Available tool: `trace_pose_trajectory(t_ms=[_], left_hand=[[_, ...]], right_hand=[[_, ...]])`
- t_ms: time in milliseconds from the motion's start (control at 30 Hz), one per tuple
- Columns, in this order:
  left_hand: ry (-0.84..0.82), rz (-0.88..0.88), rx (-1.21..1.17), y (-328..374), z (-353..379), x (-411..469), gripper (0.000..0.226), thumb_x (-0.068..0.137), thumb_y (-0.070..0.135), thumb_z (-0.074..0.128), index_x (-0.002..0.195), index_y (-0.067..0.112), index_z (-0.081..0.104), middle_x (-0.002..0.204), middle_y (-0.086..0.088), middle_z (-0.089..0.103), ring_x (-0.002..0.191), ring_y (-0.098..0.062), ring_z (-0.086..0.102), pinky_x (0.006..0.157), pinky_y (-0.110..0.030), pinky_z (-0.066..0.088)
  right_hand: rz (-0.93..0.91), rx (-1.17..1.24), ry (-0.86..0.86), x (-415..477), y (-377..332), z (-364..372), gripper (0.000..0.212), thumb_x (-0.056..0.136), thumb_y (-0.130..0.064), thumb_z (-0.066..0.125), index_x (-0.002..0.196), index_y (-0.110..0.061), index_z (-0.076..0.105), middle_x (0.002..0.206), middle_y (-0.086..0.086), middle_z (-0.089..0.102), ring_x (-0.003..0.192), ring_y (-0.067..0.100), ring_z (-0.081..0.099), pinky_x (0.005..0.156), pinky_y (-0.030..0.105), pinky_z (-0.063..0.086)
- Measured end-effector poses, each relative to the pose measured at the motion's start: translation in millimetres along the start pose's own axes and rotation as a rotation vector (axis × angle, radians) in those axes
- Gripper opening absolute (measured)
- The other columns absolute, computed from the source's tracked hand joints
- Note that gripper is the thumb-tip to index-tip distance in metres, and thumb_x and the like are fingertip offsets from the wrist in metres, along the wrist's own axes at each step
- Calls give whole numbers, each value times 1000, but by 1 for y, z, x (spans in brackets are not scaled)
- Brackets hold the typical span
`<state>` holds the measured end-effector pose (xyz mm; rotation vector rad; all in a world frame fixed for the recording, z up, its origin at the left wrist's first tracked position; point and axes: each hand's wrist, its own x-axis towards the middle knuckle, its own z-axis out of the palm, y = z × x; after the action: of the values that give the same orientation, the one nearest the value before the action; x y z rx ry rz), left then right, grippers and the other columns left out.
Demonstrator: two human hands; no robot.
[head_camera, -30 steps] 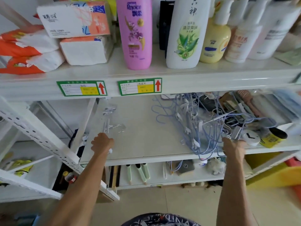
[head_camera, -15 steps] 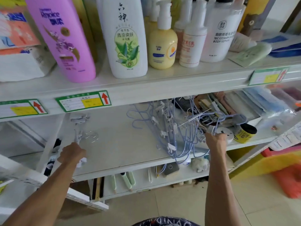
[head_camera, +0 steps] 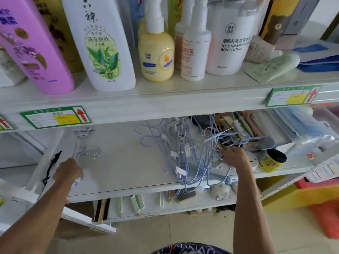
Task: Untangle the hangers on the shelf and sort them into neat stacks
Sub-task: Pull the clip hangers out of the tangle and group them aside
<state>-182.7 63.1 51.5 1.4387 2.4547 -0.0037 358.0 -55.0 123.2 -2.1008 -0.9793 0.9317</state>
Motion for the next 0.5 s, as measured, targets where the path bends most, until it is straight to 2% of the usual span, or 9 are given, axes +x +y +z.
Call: trace_pose_trajectory(t_ms=[67, 100, 167, 267, 367, 500], left_hand=[[11, 17, 21, -3, -4, 4, 42, 73, 7, 74, 112, -4, 61, 95, -22, 67, 90, -38, 66, 74, -40, 54], [6, 16, 29, -5, -4, 7, 43, 71, 8, 76, 109, -5, 61, 99, -24, 67, 94, -39, 65, 74, -40, 53], [-8, 11, 38, -5, -4, 8, 45, 68, 8, 81, 106, -7, 60, 100, -27, 66, 95, -40, 64, 71, -37, 49], [-13, 17, 64, -3, -3, 14, 49, 66, 8, 83, 107, -7, 60, 103, -28, 65, 97, -41, 64, 73, -39, 50], [-17, 12, 92, 1, -4, 18, 50, 66, 11, 83, 108, -5, 61, 102, -26, 65, 98, -41, 64, 76, -42, 52], [-48, 6, 69, 6, -3, 20, 47, 71, 15, 78, 111, -3, 62, 98, -23, 67, 94, -38, 65, 74, -39, 52]], right_hand=[[30, -19, -4, 18, 15, -2, 33, 90, -34, 67, 94, -2, 71, 66, 0, 58, 56, 11, 51, 53, 23, 44], [36, -13, -13, 21, 19, -4, 35, 88, -36, 69, 96, -1, 71, 65, 0, 60, 55, 11, 53, 51, 24, 43], [51, 27, -68, 24, 23, -6, 31, 87, -33, 71, 90, -2, 72, 65, 7, 63, 53, 13, 54, 49, 23, 42], [57, 162, -95, 21, 23, -2, 20, 85, -26, 75, 85, -6, 76, 85, 23, 71, 61, 20, 60, 53, 28, 48], [68, 228, -61, 20, 26, 6, 20, 82, -25, 78, 84, -5, 75, 84, 23, 71, 65, 24, 64, 61, 32, 53], [76, 319, -35, 14, 23, 8, 19, 84, -22, 76, 86, -2, 73, 76, 16, 69, 62, 23, 67, 58, 28, 53]])
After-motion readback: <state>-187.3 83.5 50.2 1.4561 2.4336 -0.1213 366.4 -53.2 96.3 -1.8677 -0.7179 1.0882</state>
